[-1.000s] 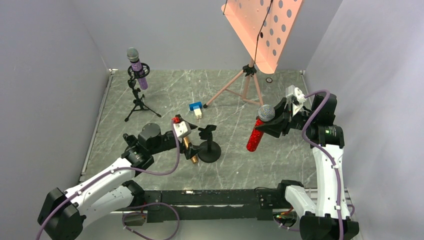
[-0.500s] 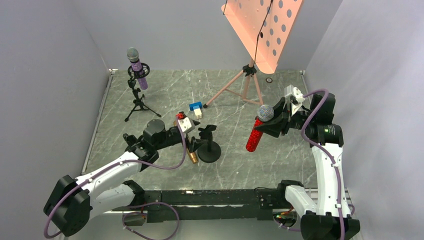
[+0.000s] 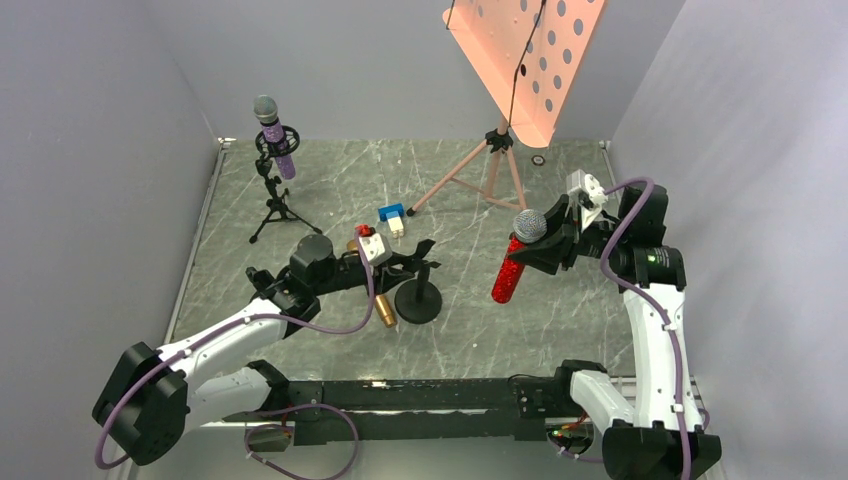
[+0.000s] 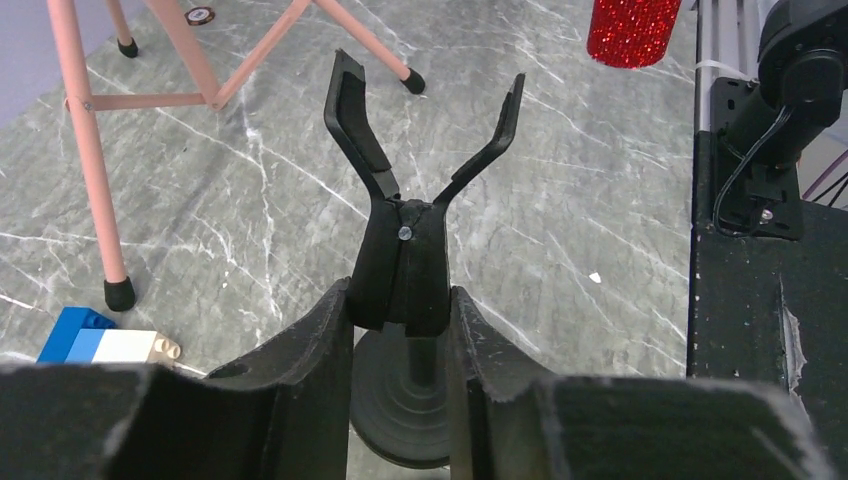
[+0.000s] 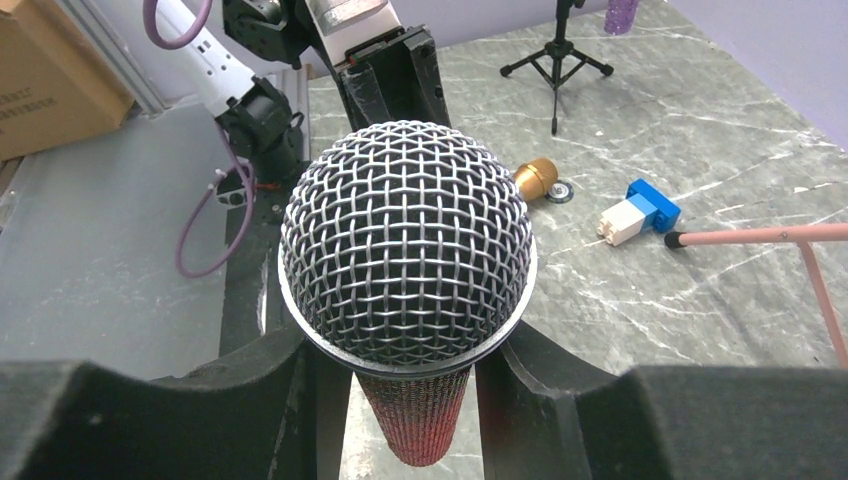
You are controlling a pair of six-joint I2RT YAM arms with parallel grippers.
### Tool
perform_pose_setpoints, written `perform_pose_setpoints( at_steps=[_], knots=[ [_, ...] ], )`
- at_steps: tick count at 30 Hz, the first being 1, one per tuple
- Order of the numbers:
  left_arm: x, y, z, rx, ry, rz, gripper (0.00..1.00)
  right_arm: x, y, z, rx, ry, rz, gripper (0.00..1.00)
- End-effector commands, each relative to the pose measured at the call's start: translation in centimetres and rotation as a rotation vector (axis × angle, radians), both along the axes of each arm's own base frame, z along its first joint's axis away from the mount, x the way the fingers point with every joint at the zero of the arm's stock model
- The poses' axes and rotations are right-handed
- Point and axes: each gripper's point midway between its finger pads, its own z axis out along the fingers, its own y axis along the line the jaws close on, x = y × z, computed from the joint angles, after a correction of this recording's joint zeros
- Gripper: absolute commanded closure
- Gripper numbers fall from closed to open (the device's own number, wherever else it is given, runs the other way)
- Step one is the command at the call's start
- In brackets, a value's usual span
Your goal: Attach the microphones to the stand
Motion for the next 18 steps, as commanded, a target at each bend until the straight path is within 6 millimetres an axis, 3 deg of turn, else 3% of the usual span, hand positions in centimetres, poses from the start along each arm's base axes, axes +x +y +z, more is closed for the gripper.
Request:
perform_pose_setpoints(
  at_steps=[1, 5, 11, 18],
  knots=[
    [0.3, -0.5, 2.8, -0.045, -0.071, -0.026, 0.73, -0.1, 0.6, 1.1, -0.023, -0.071, 0.033, 0.91],
    [0.3, -0.5, 2.7, -0.040, -0.067, -0.030, 0.73, 0.2, 2.5, 1.4, -0.108, -0.124, 0.068, 0.91],
    [0.2, -0.4, 2.6, -0.038, -0.061, -0.033, 0.73, 2.4, 5.7, 1.9, -0.240, -0.185, 0.089, 0.91],
    [0.0, -0.4, 2.6, -0.037, -0.061, -0.043, 0.74, 4.6, 10.4, -0.4, -0.377, -0.176, 0.149, 0.92]
  ],
)
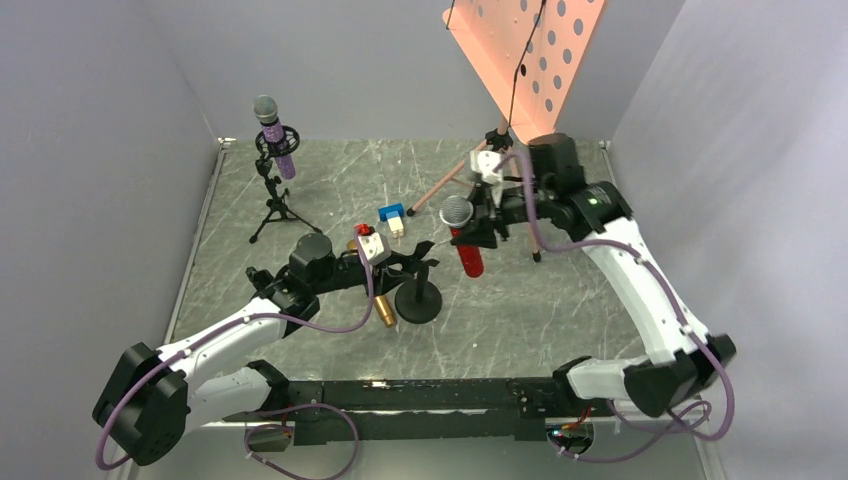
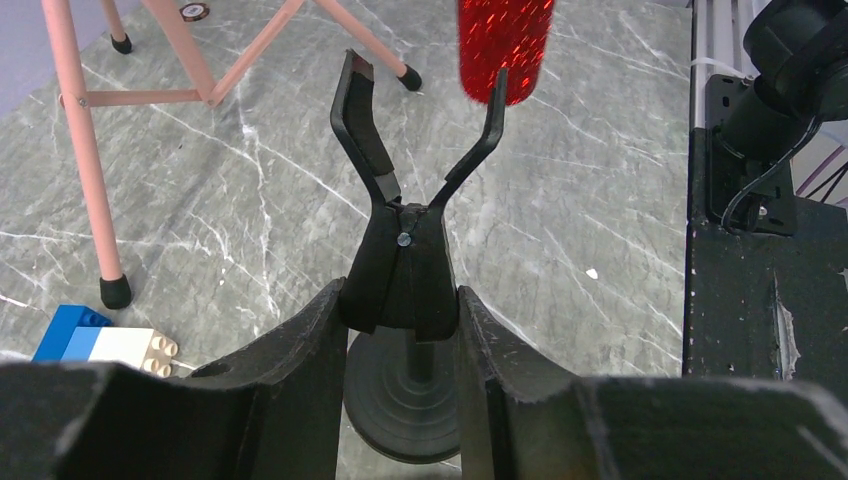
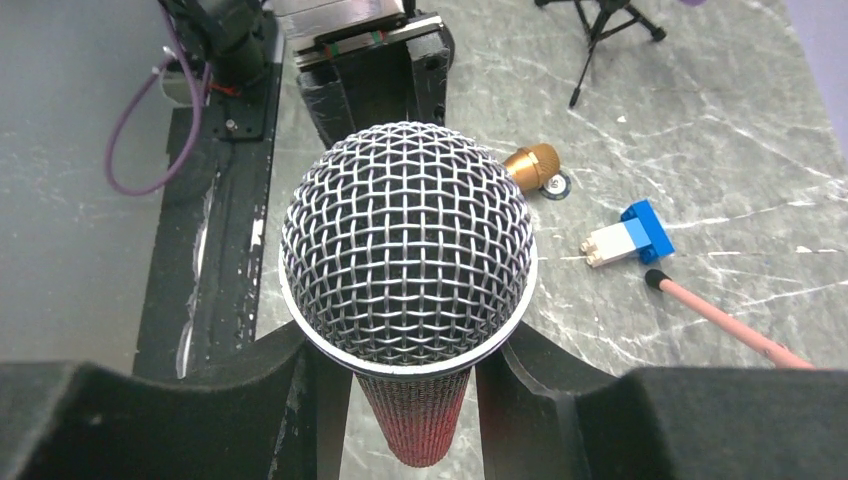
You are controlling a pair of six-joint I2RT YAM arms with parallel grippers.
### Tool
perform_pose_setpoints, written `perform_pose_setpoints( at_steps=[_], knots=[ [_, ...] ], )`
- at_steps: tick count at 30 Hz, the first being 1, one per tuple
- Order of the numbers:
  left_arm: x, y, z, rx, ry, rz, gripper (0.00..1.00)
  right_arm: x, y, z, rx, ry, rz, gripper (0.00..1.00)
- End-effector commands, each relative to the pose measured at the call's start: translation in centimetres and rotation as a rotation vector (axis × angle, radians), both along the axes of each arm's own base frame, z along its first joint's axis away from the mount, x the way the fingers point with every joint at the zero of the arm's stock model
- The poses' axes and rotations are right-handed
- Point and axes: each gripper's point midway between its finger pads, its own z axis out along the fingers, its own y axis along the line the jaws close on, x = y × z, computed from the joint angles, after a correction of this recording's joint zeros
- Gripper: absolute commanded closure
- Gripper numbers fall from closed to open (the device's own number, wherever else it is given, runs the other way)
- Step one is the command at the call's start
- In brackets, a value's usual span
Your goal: Attach the microphones to the stand
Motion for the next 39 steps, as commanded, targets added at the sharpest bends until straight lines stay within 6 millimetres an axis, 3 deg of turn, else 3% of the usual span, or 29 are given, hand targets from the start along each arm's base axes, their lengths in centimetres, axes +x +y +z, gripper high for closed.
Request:
perform_pose_setpoints(
  at_steps=[1, 7, 14, 25, 35, 39],
  knots=[
    [0.1, -0.4, 2.7, -0.041, -0.068, -0.030, 0.74, 1.7, 2.4, -0.8, -0.108, -0.068, -0.006, 0.92],
    [0.0, -0.6, 2.5, -0.044, -0.055, -0.043, 0.73, 2.6, 5.3, -1.8, -0.178, -0.087, 0.032, 0.92],
    [-0.2, -0.9, 2.5, -0.047, -0.049, -0.065, 0.79, 1.4, 7.6, -2.5, -0.216, -0.093, 0.102, 0.92],
    [-0.2, -0.8, 2.5, -0.051, -0.046, -0.061, 0.81, -2.3, 8.7, -3.8, -0.208, -0.043, 0.235, 0.92],
    [-0.4, -0.7, 2.6, -0.053, -0.043, -0.072, 0.85, -1.0, 10.6, -5.6, -0.229, 0.031, 0.228, 0.92],
    [-0.5, -0.8, 2.8, -0.060, -0.045, -0.077, 0.85, -1.6, 10.9, -5.9, -0.209, 0.062, 0.255, 0.92]
  ],
)
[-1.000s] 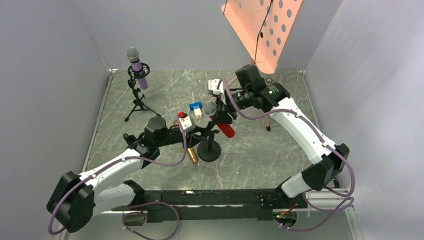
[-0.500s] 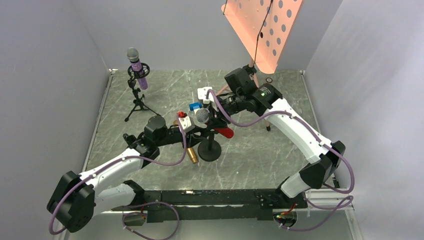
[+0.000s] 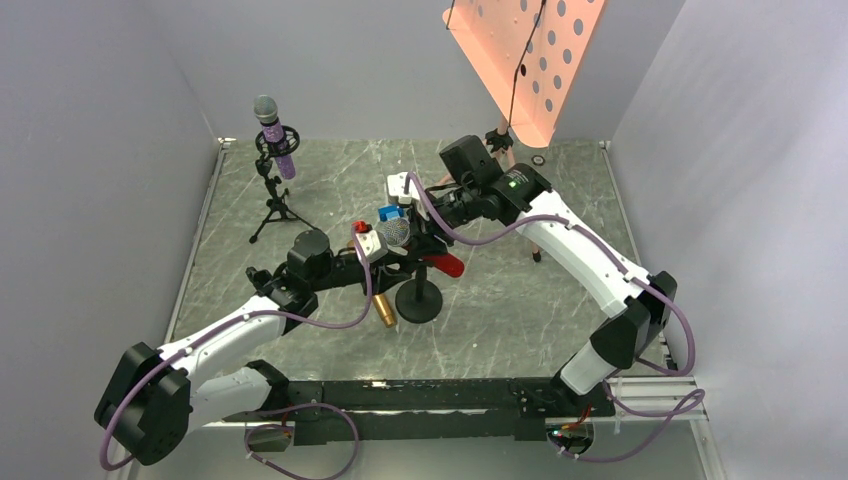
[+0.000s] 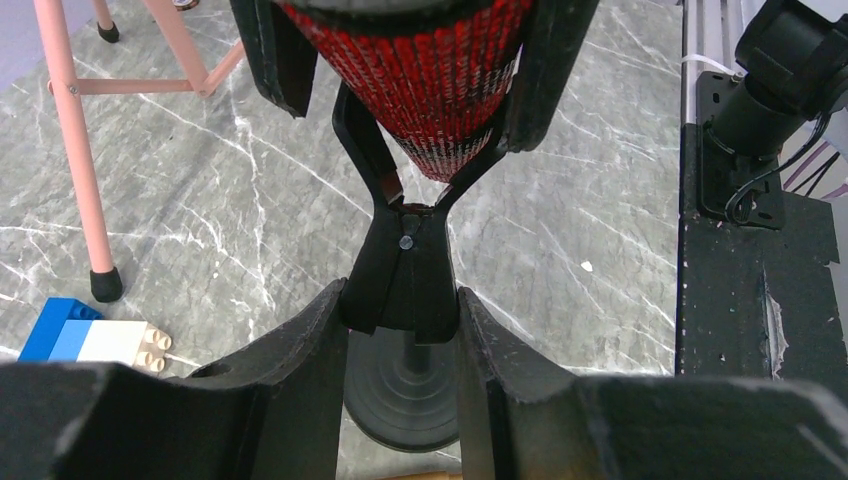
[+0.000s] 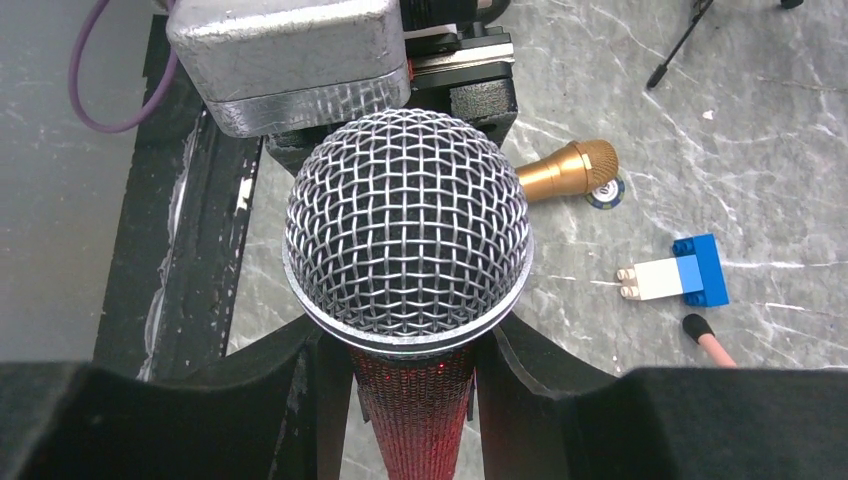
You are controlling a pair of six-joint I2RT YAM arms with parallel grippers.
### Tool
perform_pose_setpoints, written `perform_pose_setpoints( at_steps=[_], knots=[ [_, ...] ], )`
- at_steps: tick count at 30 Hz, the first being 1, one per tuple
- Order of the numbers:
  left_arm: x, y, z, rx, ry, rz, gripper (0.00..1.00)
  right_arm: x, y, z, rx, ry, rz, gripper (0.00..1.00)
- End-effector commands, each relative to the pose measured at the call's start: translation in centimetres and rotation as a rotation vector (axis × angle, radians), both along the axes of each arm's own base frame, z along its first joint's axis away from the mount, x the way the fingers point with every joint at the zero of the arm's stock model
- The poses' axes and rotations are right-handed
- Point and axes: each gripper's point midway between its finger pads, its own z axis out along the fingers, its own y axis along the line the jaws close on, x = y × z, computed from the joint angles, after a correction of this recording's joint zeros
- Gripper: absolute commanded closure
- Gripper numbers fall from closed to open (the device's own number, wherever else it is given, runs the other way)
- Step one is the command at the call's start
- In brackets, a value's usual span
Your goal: Attach the microphones to the stand
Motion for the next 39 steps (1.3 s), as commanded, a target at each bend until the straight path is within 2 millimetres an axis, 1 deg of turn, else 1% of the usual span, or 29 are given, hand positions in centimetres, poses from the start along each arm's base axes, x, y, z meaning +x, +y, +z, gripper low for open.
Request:
perform_pose_setpoints(
  at_steps=[1, 8, 11, 14, 20, 26, 32, 36, 39],
  knots=[
    [-0.5, -1.2, 3.1, -0.065, -0.072, -0.059, 0.85, -2.1, 2.0, -0.1, 0.054, 0.098, 0.082, 0.92],
    [-0.6, -1.1, 3.3, -0.071, -0.075, -0.062, 0.86, -2.1, 2.1, -1.4, 0.047, 0.157, 0.094, 0.93],
    [-0.7, -1.0, 3.4, -0.073, -0.078, -0.062, 0.86, -2.0, 1.8, -2.5, 0.022, 0.163, 0.078, 0.93],
    [-0.6, -1.1, 3.5, -0.076, -0.081, -0.067, 0.91, -1.8, 1.3, -3.3, 0.002, 0.150, 0.058, 0.93],
    [-0.7, -1.0, 3.7, -0.083, -0.081, -0.073, 0.94, -2.3, 1.1, -3.5, 0.004, 0.161, 0.067, 0.93],
    [-0.8, -0.9, 4.0, -0.094, -0.084, -0.075, 0.96, -2.7, 1.1, -4.3, -0.004, 0.202, 0.077, 0.93],
    [-0.9, -0.9, 4.0, -0.097, -0.083, -0.077, 0.97, -2.4, 0.8, -4.9, -0.018, 0.209, 0.052, 0.93],
    [-0.9, -0.9, 3.9, -0.098, -0.081, -0.078, 0.97, -2.6, 0.3, -5.5, -0.028, 0.211, 0.042, 0.93],
    [-0.9, -0.9, 4.1, -0.104, -0.080, -0.074, 0.93, -2.7, 0.2, -5.4, -0.023, 0.206, 0.047, 0.92]
  ],
)
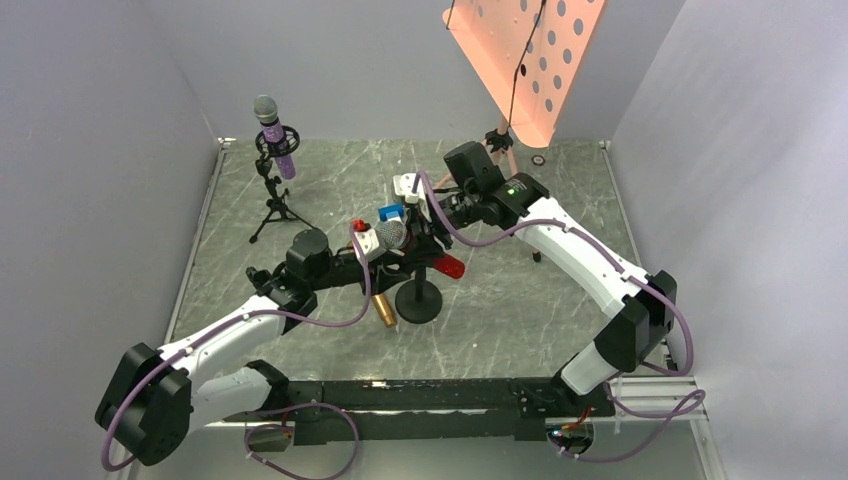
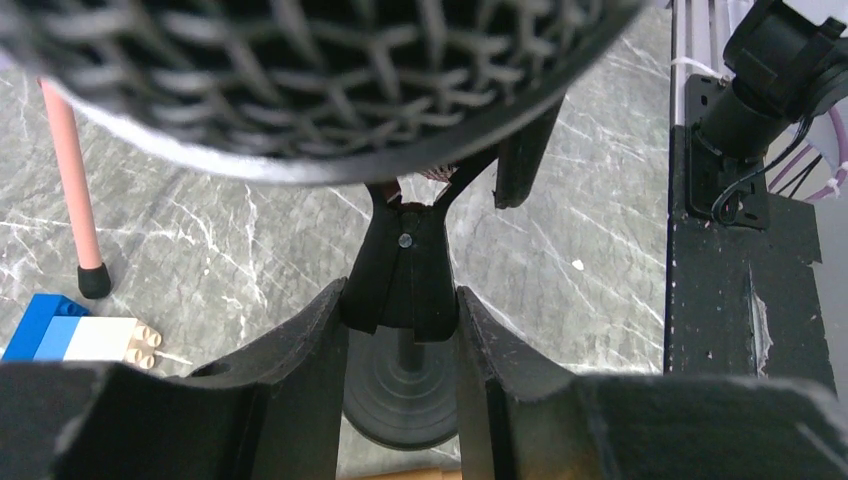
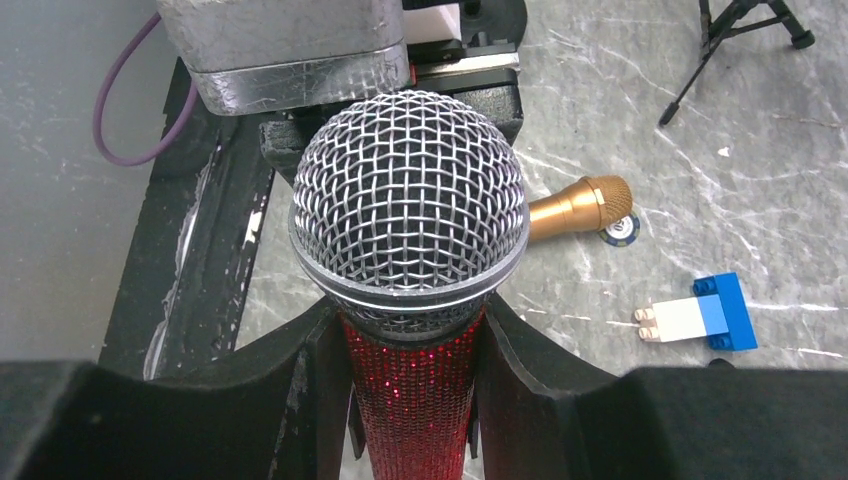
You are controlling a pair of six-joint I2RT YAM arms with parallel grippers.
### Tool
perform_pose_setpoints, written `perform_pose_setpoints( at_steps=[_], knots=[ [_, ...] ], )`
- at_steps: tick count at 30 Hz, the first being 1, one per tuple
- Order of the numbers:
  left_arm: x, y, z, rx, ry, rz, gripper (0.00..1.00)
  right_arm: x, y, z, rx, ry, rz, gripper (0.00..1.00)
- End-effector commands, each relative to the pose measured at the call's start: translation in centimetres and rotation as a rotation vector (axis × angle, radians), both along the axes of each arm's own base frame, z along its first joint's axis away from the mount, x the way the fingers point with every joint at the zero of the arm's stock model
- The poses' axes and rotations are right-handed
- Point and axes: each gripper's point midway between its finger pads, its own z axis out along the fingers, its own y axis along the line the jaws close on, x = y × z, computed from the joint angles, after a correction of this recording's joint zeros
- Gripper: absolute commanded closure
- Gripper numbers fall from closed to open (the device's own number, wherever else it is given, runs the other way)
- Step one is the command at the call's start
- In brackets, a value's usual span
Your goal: Attach the microphones to the stand
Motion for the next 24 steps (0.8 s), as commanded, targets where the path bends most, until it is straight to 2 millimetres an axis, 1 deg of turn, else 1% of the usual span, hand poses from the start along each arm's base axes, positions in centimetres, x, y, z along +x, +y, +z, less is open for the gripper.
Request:
perform_pose_setpoints(
  at_steps=[1, 2, 3, 4, 5, 6, 9, 15, 18, 22, 24],
  knots=[
    [-0.7, -1.1, 4.1, -0.098, -0.097, -0.061, 0.87, -2.7, -0.4, -4.4, -0.115, 0.151, 0.040, 0.92],
    [-0.6, -1.0, 4.2, -0.099, -0.092, -0.051, 0.78, -2.8, -0.3, -4.2, -0.110, 0.151, 0.045, 0.91],
    [-0.6, -1.0, 4.2, -0.099, -0.087, -0.046, 0.64, -2.8, -0.3, -4.2, -0.109, 0.154, 0.049, 0.91],
    [-0.6, -0.9, 4.2, -0.099, -0.079, -0.043, 0.53, -2.8, -0.2, -4.1, -0.107, 0.156, 0.051, 0.90],
    [-0.6, -0.9, 4.1, -0.096, -0.071, -0.043, 0.46, -2.8, -0.2, -4.0, -0.105, 0.156, 0.052, 0.90],
    [-0.6, -0.9, 4.1, -0.094, -0.064, -0.042, 0.40, -2.8, -0.1, -3.9, -0.105, 0.157, 0.054, 0.89],
    [-0.5, -0.8, 4.0, -0.092, -0.051, -0.038, 0.32, -2.8, -0.1, -3.7, -0.102, 0.158, 0.055, 0.88],
    [-0.7, -0.3, 4.3, -0.113, -0.033, -0.012, 0.16, -2.8, -0.1, -2.9, -0.088, 0.155, 0.050, 0.80],
    [-0.7, -0.1, 4.3, -0.114, -0.033, -0.001, 0.14, -2.7, -0.2, -2.5, -0.077, 0.158, 0.045, 0.78],
    [-0.8, 0.3, 4.1, -0.113, -0.022, 0.017, 0.13, -2.6, -0.5, -1.9, -0.062, 0.156, 0.039, 0.68],
    [-0.8, 0.5, 4.0, -0.118, -0.020, 0.033, 0.10, -2.7, -0.7, -1.5, -0.051, 0.152, 0.040, 0.63]
  ],
)
